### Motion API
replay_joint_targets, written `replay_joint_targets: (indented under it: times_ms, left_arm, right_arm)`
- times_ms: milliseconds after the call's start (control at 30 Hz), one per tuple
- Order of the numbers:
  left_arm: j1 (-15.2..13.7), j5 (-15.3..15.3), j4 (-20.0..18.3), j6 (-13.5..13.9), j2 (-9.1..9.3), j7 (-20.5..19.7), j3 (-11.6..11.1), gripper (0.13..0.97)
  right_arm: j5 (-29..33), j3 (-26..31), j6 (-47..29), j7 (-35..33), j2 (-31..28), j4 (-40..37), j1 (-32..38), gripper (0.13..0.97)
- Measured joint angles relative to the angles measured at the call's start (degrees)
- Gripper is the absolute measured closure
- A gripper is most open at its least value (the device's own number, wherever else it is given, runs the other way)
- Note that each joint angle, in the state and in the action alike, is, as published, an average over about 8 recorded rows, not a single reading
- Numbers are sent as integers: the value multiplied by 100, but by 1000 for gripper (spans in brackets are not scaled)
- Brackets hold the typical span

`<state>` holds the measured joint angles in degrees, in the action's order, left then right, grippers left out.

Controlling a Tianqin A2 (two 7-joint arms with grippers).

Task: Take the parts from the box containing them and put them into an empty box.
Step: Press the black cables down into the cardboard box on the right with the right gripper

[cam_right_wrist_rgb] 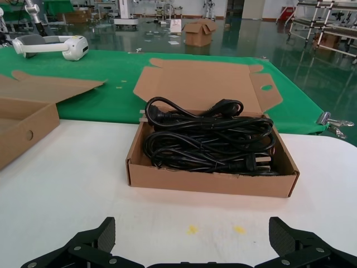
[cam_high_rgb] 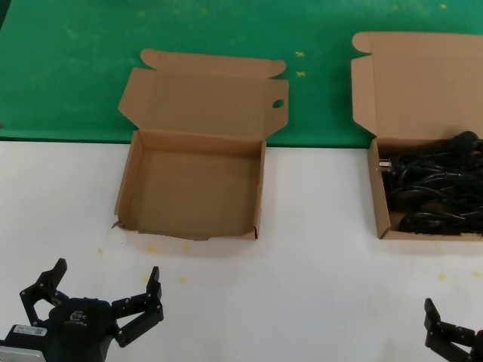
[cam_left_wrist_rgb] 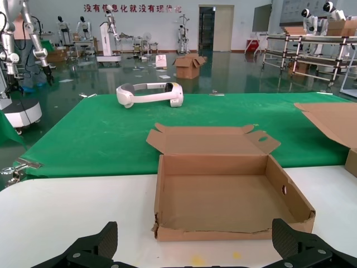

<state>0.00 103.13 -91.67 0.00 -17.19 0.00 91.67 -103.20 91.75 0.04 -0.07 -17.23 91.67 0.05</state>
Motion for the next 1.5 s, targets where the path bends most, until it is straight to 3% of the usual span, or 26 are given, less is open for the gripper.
replay_joint_targets:
  times_ms: [933,1100,1500]
  left_arm:
    - [0,0,0,0,0,0,0,132]
    - [0,0,0,0,0,0,0,132]
    - [0,0,0,0,0,0,0,132]
  right_arm:
    - [-88,118,127,-24,-149,31,12,129]
    - [-559,477,613,-254,-711,171,9,129]
    - [-2381,1363,1899,-1337,-2529,468,175,129]
